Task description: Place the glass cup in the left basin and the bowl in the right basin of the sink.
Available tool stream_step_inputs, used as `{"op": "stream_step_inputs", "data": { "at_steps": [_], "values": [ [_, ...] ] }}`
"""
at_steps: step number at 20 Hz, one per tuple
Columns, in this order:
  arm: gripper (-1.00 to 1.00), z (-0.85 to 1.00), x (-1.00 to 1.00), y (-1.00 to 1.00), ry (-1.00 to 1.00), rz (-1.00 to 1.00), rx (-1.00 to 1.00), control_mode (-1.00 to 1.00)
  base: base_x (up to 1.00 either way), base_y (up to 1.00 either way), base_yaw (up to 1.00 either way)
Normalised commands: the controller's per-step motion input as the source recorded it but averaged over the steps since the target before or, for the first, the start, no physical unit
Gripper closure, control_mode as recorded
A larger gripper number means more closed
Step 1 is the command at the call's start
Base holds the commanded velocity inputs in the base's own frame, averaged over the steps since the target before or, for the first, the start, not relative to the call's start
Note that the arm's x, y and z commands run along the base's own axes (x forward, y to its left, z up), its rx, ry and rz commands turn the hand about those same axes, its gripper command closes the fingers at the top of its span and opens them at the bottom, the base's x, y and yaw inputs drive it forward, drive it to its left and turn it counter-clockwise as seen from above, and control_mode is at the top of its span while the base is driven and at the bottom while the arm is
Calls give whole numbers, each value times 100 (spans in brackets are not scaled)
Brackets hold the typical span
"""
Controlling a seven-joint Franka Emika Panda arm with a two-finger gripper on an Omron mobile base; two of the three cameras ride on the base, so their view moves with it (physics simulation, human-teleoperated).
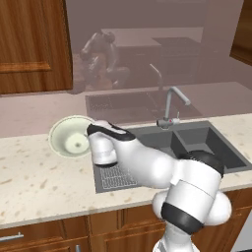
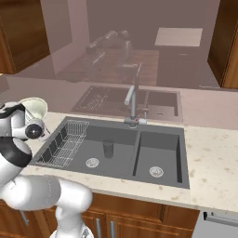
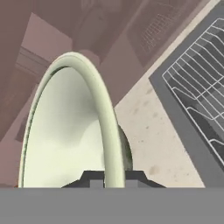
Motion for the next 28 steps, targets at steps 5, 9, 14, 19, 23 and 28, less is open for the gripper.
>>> {"op": "stream_step_inputs", "data": {
  "at_steps": [5, 9, 14, 19, 23, 28],
  "values": [
    [100, 4, 0, -20, 19, -21, 9, -100, 0, 0, 0],
    [100, 0, 2, -26, 33, -19, 5, -100, 0, 0, 0],
    [100, 37, 1, -29, 27, -14, 5, -100, 0, 0, 0],
    [100, 86, 0, -33, 17, -12, 8, -100, 0, 0, 0],
    [100, 98, 0, -31, 17, -9, 9, -100, 0, 0, 0],
    [100, 54, 16, -26, 27, -7, 7, -100, 0, 0, 0]
  ]
}}
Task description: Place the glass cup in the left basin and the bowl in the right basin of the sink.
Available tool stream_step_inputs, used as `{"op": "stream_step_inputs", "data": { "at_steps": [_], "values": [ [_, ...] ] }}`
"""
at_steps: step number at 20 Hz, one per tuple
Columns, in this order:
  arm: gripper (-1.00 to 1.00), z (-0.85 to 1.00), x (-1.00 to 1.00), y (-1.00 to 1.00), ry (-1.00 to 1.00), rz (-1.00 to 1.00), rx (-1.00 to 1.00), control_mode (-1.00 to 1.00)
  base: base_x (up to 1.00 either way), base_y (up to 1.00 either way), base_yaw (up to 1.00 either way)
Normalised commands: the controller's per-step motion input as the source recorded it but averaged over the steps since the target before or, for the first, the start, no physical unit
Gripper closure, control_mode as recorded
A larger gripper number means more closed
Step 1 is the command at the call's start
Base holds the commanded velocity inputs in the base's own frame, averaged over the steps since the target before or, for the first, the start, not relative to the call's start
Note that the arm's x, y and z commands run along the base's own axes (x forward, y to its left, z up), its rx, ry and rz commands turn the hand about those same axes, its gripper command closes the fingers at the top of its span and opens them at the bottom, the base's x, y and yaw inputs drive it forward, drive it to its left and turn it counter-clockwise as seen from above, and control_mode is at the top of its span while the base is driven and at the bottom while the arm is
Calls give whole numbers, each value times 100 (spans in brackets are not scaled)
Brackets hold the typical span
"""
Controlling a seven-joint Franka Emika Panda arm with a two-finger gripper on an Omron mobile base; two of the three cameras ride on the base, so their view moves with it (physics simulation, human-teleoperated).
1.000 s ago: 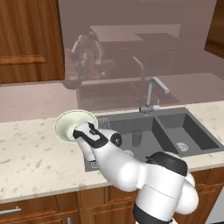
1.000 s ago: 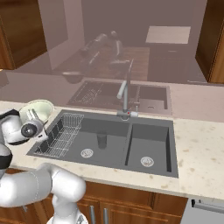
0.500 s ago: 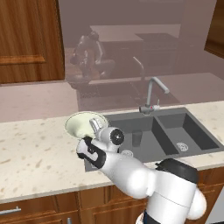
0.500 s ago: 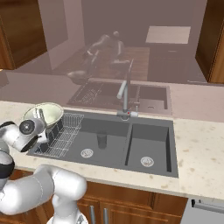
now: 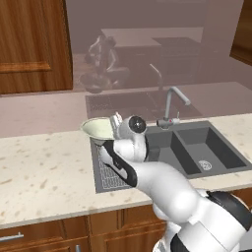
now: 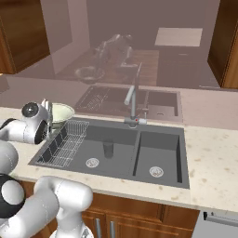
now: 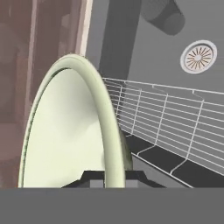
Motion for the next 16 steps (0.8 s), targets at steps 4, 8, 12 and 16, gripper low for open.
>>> {"op": "stream_step_inputs", "data": {
  "at_steps": [4, 8, 12, 16],
  "values": [
    [100, 20, 10, -16, 30, -1, 8, -100, 0, 0, 0],
    [100, 0, 2, 0, 32, 0, 1, -100, 0, 0, 0],
    [100, -28, 0, 0, 27, 0, -11, -100, 0, 0, 0],
    [100, -26, -22, 0, 12, 0, -18, -100, 0, 0, 0]
  ]
}}
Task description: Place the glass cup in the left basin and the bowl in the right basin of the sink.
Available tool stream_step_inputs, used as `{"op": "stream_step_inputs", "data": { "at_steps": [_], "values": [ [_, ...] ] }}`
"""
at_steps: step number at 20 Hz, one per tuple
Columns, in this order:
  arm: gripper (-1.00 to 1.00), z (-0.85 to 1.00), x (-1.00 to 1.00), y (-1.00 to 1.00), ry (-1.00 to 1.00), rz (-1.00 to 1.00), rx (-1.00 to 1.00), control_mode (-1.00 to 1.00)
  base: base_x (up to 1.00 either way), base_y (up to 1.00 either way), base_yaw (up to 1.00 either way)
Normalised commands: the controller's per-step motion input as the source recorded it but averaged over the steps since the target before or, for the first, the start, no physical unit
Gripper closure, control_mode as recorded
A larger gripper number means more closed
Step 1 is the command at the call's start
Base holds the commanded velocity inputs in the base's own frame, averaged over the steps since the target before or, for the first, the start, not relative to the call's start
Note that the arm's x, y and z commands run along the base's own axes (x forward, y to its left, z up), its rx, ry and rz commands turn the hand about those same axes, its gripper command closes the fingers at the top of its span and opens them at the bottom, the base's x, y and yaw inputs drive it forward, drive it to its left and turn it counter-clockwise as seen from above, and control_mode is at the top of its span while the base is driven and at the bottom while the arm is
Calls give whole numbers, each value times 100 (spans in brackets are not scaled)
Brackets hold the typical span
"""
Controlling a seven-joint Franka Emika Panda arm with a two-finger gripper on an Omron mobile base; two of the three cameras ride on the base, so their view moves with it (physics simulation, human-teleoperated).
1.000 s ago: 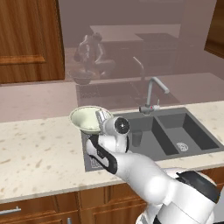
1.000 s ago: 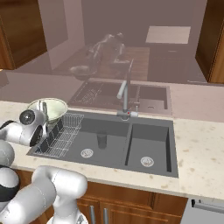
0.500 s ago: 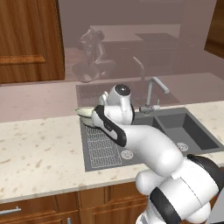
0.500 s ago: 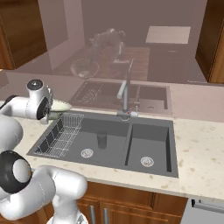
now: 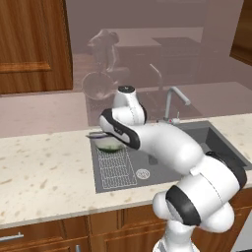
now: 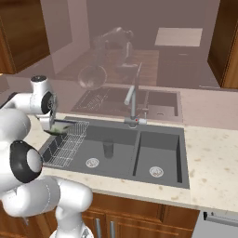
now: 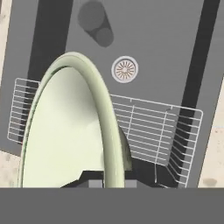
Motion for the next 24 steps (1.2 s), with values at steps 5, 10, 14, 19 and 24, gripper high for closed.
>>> {"op": "stream_step_inputs", "data": {
  "at_steps": [5, 10, 14, 19, 24],
  "values": [
    [100, -6, -46, 0, 0, 0, -26, -100, 0, 0, 0],
    [100, -3, -51, -1, 0, 0, -27, -100, 0, 0, 0],
    [100, -5, -38, -10, 0, 0, -23, -100, 0, 0, 0],
    [100, 0, -9, -37, 0, 0, -16, -100, 0, 0, 0],
    [100, 0, 0, -52, 0, -2, -9, -100, 0, 0, 0]
  ]
}}
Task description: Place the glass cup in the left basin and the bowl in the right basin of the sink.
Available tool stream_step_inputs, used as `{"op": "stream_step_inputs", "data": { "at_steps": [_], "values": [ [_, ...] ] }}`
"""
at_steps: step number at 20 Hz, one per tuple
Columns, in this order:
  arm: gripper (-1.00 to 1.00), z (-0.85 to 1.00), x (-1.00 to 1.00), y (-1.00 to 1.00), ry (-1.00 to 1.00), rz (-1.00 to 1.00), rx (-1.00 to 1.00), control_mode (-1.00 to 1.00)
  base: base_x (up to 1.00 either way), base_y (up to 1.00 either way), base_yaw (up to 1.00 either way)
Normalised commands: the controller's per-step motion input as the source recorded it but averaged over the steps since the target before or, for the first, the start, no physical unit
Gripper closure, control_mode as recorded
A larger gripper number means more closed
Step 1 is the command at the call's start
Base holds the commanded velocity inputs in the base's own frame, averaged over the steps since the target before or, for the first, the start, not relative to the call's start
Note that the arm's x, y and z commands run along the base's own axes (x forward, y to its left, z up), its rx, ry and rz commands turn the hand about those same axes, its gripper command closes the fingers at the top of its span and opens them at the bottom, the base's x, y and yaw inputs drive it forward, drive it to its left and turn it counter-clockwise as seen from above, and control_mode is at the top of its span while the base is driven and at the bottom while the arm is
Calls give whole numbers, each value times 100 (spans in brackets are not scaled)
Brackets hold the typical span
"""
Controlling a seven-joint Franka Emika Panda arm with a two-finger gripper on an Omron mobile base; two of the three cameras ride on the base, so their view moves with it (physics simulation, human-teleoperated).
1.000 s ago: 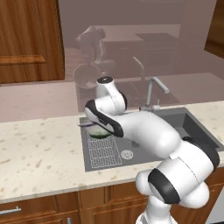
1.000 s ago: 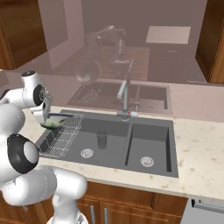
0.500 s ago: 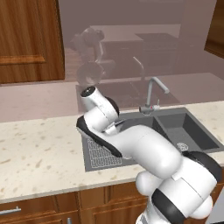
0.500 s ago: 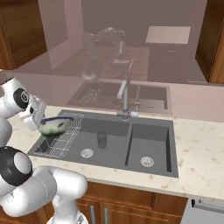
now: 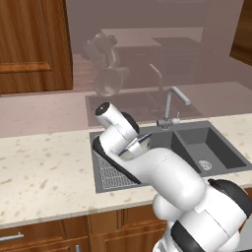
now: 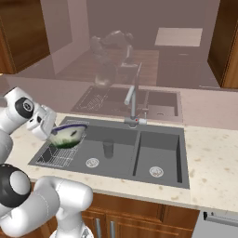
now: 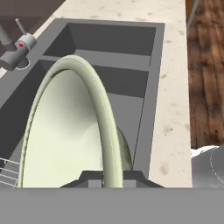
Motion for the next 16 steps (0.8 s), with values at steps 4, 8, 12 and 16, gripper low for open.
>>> {"op": "stream_step_inputs", "data": {
  "at_steps": [4, 8, 12, 16],
  "values": [
    [100, 0, 0, -54, 0, -3, -8, -100, 0, 0, 0],
    [100, 0, 0, -57, 0, -3, -5, -100, 0, 0, 0],
    [100, 0, 0, -56, 0, -2, -2, -100, 0, 0, 0],
    [100, -4, 0, -53, 0, 0, 0, -100, 0, 0, 0]
  ]
}}
